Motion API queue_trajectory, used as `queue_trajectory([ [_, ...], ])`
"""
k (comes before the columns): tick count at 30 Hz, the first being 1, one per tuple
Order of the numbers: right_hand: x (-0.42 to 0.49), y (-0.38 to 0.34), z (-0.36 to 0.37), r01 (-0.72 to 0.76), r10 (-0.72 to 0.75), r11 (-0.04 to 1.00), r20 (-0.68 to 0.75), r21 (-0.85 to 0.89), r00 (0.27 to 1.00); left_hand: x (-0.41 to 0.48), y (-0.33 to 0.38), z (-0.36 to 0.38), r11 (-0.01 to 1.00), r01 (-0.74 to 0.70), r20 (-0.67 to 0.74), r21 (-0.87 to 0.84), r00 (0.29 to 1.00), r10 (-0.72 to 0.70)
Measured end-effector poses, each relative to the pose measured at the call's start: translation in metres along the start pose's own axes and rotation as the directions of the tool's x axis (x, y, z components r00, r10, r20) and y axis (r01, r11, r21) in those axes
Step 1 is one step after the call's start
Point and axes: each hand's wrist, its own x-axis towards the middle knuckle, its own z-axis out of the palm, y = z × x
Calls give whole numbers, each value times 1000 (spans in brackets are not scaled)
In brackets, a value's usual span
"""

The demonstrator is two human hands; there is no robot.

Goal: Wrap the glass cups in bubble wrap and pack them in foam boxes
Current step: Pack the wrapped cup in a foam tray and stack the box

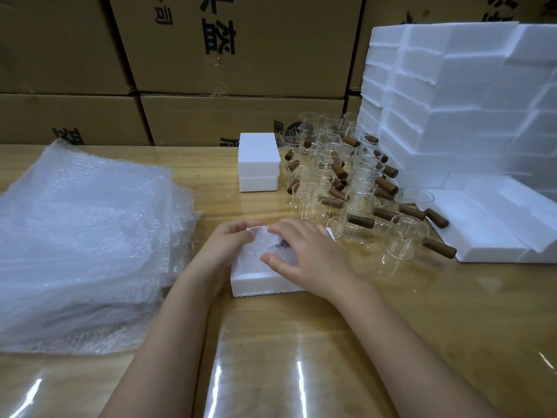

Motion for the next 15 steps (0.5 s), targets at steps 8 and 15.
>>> queue_trajectory([
  [8, 4, -12, 9, -29, 33, 976, 13, -214, 999, 3, 0, 9, 982, -43, -93, 184, 994, 61],
  [15, 9, -13, 13, -38, 43, 971, 16, -235, 999, 3, -1, 14, 982, -54, -165, 183, 983, 85],
])
